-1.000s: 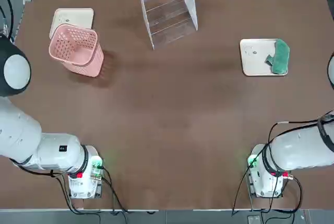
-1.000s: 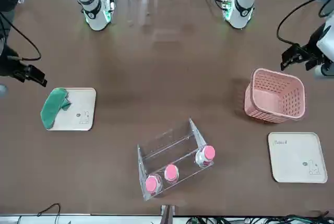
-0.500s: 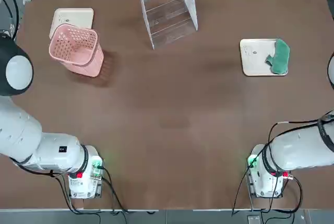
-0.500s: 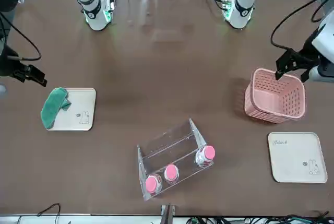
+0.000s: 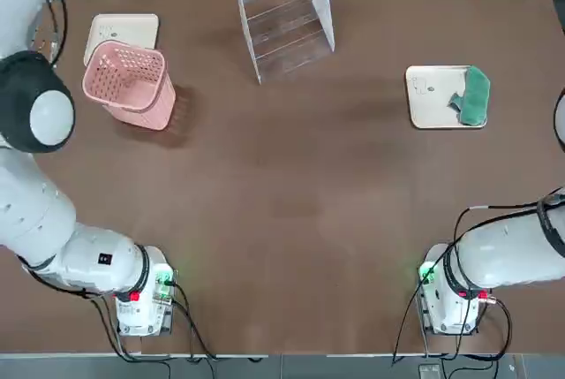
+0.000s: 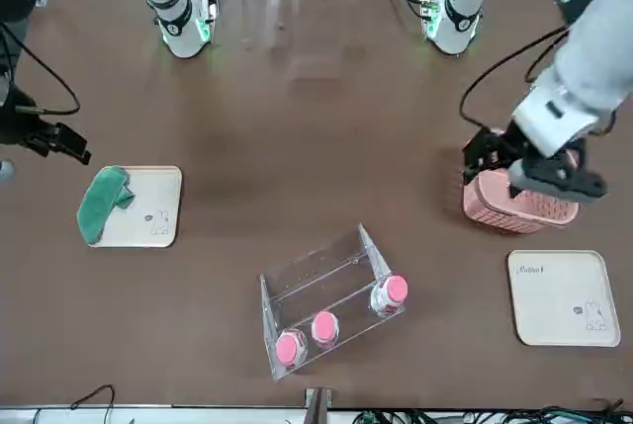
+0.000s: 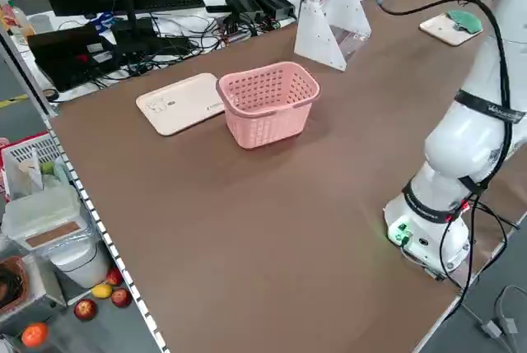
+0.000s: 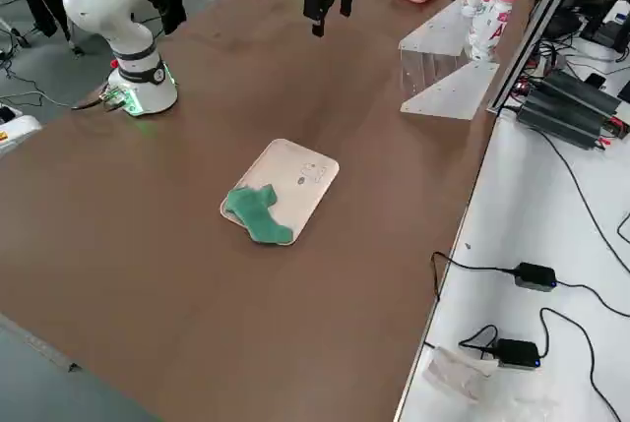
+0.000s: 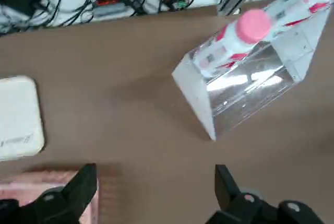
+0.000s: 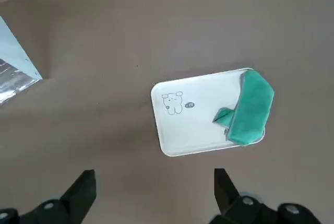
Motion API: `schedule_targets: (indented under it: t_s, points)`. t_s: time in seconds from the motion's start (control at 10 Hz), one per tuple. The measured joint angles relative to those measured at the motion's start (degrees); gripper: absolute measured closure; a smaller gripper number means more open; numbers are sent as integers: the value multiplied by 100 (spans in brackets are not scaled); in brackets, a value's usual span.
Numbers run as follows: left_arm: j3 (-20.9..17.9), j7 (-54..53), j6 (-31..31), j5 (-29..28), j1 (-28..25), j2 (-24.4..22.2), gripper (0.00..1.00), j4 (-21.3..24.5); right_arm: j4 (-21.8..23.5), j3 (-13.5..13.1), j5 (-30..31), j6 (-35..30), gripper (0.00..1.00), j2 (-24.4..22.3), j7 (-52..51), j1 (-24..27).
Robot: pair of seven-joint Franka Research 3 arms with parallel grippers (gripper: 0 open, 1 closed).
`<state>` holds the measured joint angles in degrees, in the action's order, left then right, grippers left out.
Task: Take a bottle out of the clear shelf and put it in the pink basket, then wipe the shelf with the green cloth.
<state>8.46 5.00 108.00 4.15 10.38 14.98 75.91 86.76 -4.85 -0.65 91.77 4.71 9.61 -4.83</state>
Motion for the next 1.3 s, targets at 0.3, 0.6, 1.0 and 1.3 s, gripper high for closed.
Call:
schedule_targets:
  t_s: [0.3, 0.6, 1.0, 1.3]
  points:
    - [2, -178, 1379, -1, 337, 443, 0, 1, 2, 12, -44, 5, 0, 0, 135, -23]
    - [2, -426, 2326, -1, 471, 846, 0, 1, 147, -3, -403, 70, 0, 0, 78, -15]
    - [-1, -475, 3459, -106, 697, 1283, 2, 1, 642, 808, -953, 43, 0, -3, -1608, 1277]
    - [0, -476, 3697, -363, 843, 1548, 13, 0, 1094, 990, -1504, -37, 0, 40, -3556, 2366]
